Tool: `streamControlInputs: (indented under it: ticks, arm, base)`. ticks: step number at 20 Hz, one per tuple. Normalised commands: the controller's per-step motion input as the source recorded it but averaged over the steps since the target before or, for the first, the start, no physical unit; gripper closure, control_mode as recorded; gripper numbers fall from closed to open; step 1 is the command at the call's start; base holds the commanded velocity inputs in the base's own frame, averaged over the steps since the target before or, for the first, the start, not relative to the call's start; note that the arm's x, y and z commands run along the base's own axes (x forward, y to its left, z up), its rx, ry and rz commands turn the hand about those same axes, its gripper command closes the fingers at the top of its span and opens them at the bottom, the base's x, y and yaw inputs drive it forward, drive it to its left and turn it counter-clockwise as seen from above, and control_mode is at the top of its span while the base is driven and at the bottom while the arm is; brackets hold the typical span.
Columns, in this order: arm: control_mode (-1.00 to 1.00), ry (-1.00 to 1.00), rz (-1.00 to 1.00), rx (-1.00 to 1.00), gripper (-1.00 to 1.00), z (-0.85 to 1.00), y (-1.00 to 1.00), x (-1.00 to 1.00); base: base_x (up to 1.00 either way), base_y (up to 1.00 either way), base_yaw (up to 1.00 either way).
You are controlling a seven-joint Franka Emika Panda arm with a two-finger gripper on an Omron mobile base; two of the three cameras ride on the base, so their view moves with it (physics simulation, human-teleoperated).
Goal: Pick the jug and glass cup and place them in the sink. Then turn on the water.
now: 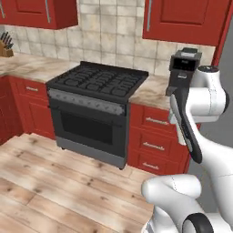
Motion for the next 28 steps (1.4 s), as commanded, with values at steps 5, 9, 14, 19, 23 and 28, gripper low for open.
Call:
streamControlInputs:
  ticks: [5, 9, 14, 19, 23, 28]
  arm:
    - [1.0, 0.0, 0.0, 0.0, 1.0, 0.0, 0.0, 0.0]
    - [1.0, 0.0, 0.0, 0.0, 1.0, 0.0, 0.0, 0.0]
    - [1.0, 0.0, 0.0, 0.0, 1.0, 0.0, 0.0, 0.0]
    - [1.0, 0.0, 0.0, 0.0, 1.0, 0.0, 0.0, 0.0]
    - [1.0, 0.0, 0.0, 0.0, 1.0, 0.0, 0.0, 0.0]
    - [1.0, 0.0, 0.0, 0.0, 1.0, 0.0, 0.0, 0.0]
  base:
    - [0.25, 0.01, 0.88]
    - [0.21, 0.0, 0.9]
    - [0.5, -0.29, 0.74]
    - [0.58, -0.51, 0.43]
    - [0.8, -0.48, 0.29]
    - [0.97, -0.47, 0.23]
